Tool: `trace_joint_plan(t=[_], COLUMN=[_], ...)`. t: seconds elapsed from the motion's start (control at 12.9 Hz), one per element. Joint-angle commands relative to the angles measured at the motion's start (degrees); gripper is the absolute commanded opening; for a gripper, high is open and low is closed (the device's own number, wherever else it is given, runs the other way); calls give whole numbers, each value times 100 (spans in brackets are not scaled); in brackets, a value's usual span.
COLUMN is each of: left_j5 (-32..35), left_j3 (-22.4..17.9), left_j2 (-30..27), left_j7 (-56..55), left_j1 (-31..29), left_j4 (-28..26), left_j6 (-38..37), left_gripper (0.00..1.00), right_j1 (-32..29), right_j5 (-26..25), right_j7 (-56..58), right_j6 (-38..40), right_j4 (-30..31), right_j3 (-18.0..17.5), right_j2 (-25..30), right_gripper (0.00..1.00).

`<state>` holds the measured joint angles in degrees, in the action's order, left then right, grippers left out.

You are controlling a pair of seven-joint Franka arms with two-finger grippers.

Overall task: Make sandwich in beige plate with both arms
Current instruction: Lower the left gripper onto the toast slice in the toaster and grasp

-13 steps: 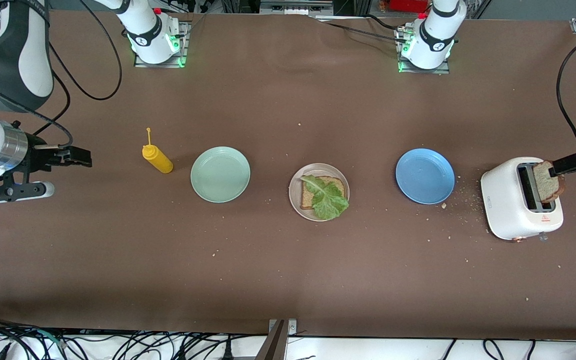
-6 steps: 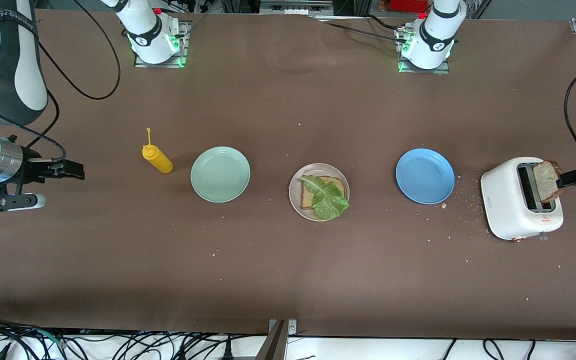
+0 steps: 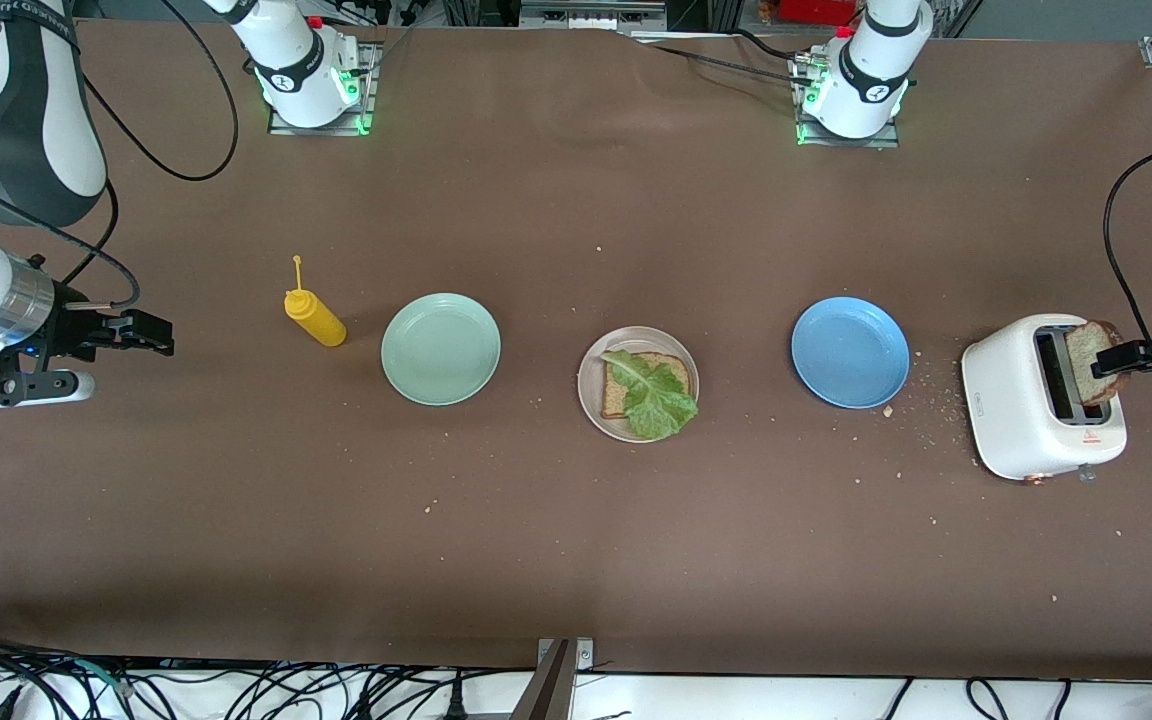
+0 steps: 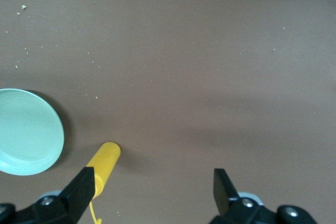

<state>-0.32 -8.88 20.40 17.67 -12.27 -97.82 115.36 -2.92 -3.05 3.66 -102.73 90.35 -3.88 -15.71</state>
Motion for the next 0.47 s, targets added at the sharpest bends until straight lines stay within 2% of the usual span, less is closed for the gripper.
trace_joint_plan(t=[0.0, 0.08, 0.23, 0.31, 0.39], left_j5=[15, -3, 6, 58, 76], left_j3=[53, 53, 53, 53, 45], left_j2=[-230, -212, -186, -134, -90], left_j7=[131, 131, 26, 34, 35], left_j1=[-56, -64, -65, -65, -65], left_j4=[-255, -255, -255, -247, -247], left_j6=[109, 109, 66, 31, -4], left_gripper=[86, 65, 12, 0, 0], right_j1=[-94, -86, -86, -86, -86], right_j5=[-56, -21, -12, -12, -3], right_j7=[-496, -620, -665, -656, -656], right_j6=[-45, 77, 122, 122, 131], right_j4=[220, 202, 202, 202, 202], right_j3=[-131, -131, -148, -148, -148], right_j2=[174, 174, 182, 191, 209], right_gripper=[100, 100, 100, 100, 100])
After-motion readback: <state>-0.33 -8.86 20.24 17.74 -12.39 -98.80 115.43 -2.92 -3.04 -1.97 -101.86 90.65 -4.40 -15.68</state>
